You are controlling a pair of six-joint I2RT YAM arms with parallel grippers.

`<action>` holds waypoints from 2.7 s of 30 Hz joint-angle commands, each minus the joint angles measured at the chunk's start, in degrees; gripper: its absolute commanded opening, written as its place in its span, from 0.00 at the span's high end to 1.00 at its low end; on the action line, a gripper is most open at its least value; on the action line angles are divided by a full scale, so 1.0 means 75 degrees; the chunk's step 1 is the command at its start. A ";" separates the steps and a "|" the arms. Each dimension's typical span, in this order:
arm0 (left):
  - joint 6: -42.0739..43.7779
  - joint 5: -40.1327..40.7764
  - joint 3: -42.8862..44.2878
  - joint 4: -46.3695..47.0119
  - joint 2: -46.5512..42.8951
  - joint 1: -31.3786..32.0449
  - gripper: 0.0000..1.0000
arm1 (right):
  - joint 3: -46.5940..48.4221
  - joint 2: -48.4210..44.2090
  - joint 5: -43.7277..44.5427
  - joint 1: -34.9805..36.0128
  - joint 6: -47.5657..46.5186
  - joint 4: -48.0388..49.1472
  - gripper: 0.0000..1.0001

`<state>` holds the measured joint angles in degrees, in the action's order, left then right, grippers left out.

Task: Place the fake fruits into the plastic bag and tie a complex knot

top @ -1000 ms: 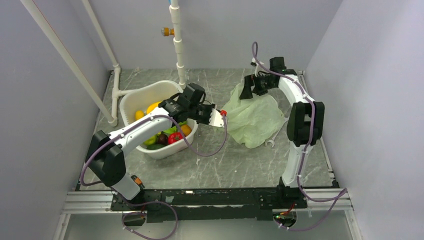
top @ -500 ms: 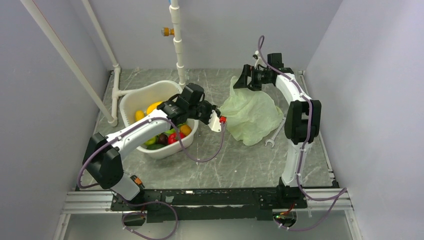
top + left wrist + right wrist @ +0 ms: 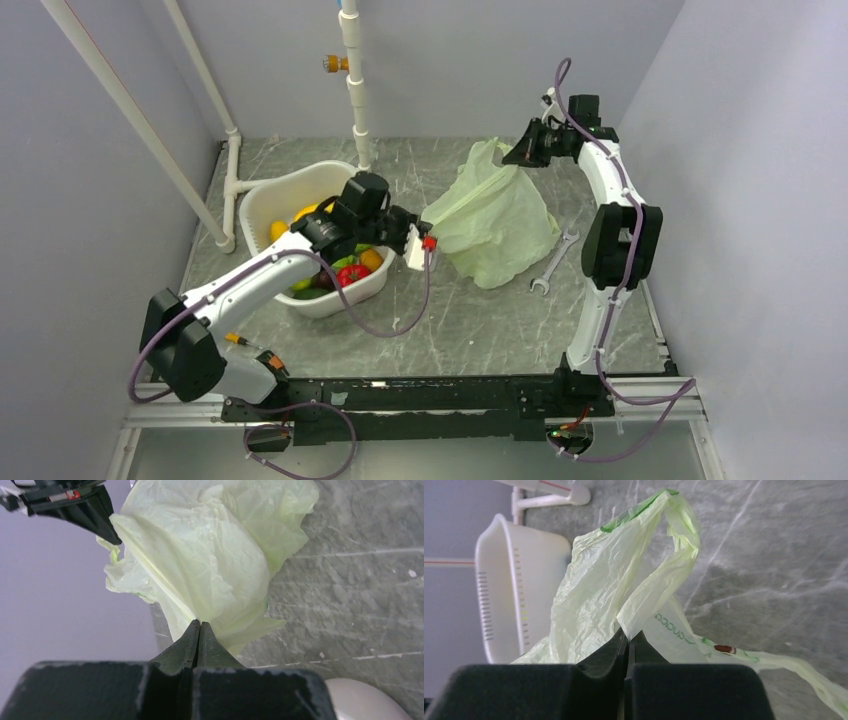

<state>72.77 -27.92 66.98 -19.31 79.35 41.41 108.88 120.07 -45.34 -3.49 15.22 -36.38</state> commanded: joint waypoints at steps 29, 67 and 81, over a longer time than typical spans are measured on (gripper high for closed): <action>-1.6137 -0.0500 0.4255 -0.1334 0.3217 -0.2071 1.00 | -0.9964 -0.8799 0.5756 0.5323 -0.5719 0.4534 0.00; -1.1633 -0.3139 0.3367 -0.0092 0.1908 -0.3535 0.00 | -0.6819 -0.9259 0.1657 0.2965 -0.5282 0.1060 1.00; -0.3464 -0.2357 0.1607 0.0023 -0.0585 -0.1149 0.01 | -0.5655 -0.8453 0.0312 0.2521 -0.3786 0.0806 1.00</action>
<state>32.64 -50.33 80.20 -21.37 74.26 25.47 63.94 56.95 -38.79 15.66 -16.95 -30.63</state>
